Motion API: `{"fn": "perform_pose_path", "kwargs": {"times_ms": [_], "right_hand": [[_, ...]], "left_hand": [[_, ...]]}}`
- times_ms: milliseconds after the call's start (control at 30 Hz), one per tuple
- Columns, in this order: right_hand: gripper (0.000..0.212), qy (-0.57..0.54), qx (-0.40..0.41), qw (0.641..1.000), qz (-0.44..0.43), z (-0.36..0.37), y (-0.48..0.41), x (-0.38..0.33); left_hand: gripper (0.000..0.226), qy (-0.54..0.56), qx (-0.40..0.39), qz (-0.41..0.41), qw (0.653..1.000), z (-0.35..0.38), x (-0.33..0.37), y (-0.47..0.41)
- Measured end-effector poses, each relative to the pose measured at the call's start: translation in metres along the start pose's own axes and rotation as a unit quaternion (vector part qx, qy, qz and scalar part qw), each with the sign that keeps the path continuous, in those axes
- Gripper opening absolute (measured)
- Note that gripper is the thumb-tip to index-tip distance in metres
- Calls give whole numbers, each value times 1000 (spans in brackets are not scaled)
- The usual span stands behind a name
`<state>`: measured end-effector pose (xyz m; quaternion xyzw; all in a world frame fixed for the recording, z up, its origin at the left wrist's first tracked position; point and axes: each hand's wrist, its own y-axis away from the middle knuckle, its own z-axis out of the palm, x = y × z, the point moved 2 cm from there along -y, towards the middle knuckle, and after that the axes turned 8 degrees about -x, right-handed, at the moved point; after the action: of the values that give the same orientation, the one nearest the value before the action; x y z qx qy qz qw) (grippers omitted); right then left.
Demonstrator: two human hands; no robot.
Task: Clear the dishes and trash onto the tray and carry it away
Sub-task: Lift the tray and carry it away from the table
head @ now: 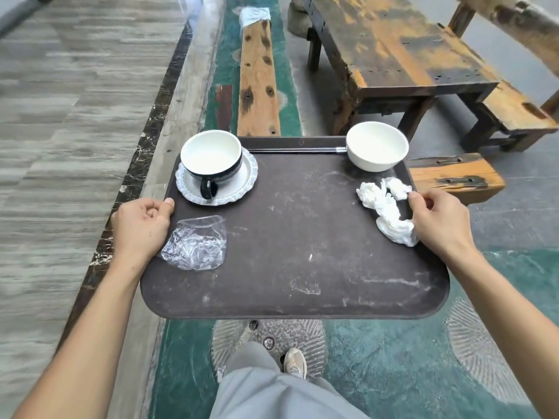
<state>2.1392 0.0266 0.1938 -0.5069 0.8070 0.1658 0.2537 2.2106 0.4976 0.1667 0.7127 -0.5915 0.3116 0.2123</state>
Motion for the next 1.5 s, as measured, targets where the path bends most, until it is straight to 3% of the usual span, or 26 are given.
{"fn": "perform_pose_path", "kwargs": {"times_ms": [400,1000,1500], "right_hand": [[35,-3,12,1000,12,3,-127,-13],[33,-16,76,993,87,41,-334,-99],[32,-11,81,992,92,46,-525,-80]], "left_hand": [[33,11,-29,7,999,59,51,-133],[35,39,-79,74,993,113,120,-427],[34,17,-89,93,991,221,205,-566]]}}
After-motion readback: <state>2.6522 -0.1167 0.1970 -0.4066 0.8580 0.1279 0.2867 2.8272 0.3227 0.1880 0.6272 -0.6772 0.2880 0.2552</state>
